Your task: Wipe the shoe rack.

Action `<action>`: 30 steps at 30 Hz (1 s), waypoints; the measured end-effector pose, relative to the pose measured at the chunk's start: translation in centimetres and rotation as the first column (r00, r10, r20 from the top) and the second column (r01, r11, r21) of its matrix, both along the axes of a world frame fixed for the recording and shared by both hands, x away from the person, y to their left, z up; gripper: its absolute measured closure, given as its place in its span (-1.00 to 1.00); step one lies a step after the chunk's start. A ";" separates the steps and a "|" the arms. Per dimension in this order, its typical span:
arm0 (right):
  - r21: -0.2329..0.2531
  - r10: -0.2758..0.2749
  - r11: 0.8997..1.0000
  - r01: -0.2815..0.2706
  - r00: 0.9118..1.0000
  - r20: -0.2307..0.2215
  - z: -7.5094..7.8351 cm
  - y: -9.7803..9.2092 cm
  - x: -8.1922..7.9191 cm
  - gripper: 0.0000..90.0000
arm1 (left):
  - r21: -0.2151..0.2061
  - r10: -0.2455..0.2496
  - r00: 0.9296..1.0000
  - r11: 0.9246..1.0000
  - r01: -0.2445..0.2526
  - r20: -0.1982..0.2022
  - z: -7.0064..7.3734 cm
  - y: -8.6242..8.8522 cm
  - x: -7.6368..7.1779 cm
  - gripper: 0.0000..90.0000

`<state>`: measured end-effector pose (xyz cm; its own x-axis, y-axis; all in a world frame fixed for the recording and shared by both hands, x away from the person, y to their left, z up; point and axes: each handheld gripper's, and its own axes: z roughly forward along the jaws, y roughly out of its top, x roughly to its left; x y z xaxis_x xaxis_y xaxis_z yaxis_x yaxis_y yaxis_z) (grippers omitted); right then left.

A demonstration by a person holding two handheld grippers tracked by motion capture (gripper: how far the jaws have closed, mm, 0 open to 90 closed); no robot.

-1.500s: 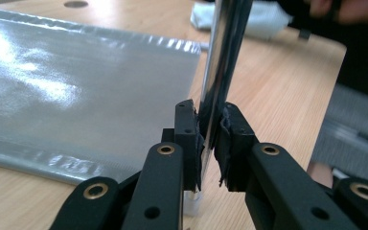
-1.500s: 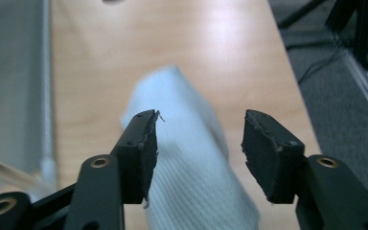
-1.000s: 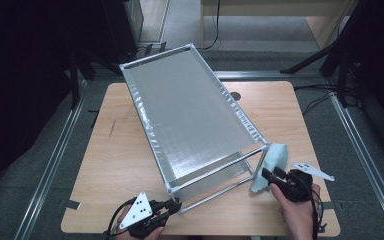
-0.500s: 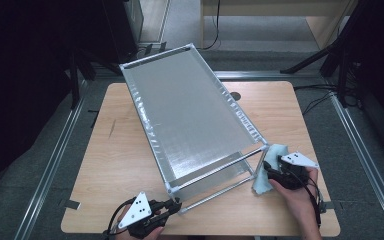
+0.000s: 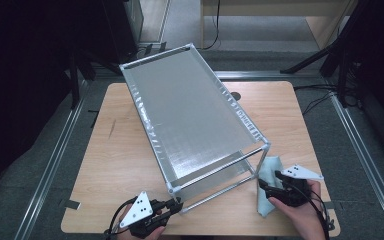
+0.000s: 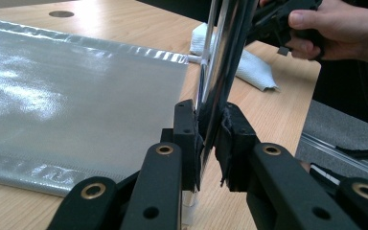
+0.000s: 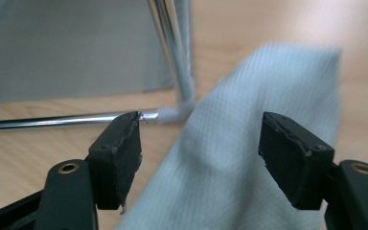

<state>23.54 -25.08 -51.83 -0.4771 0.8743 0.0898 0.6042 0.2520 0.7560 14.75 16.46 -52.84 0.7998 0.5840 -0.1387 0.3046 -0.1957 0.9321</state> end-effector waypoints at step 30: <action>-0.175 0.045 0.984 -0.039 0.999 0.026 -3.3 3.6 0.8 -0.83 | 0.007 -0.001 1.000 1.000 0.001 0.007 0.0 -0.2 0.0 0.77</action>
<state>24.34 -21.53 -55.10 -0.5138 0.8545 -0.0764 0.5684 0.4058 0.7157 14.76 16.23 -52.86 0.8011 0.5844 -0.1292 0.2980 -0.2023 0.9329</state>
